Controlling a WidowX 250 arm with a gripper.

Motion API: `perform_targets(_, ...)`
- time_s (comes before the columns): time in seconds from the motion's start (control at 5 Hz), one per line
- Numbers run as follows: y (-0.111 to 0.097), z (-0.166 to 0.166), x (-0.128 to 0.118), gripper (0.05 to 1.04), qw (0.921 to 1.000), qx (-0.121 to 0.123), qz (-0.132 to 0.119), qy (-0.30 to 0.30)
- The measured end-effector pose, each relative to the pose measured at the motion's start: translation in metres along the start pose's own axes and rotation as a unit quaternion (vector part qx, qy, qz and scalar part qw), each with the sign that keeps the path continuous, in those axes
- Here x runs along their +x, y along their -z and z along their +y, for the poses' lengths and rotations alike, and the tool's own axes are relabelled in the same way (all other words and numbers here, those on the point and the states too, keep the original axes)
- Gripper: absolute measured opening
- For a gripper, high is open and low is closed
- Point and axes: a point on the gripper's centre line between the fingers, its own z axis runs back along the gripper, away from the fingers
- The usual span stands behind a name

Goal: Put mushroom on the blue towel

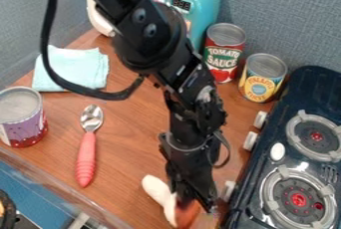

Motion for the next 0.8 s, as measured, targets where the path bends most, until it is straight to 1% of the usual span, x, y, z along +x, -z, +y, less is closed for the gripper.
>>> perform_targets(0.2, -0.008, 0.010, 0.000, 0.085, 0.9997, 0.002, -0.008, -0.023)
perform_targets(0.4, -0.025, 0.028, 0.009, 0.084, 0.9978, 0.013, -0.034, -0.055)
perform_targets(0.6, -0.048, 0.060, 0.018, 0.084, 0.9902, 0.023, -0.063, -0.122)
perform_targets(0.8, -0.073, 0.106, 0.034, 0.084, 0.9724, 0.041, -0.092, -0.211)
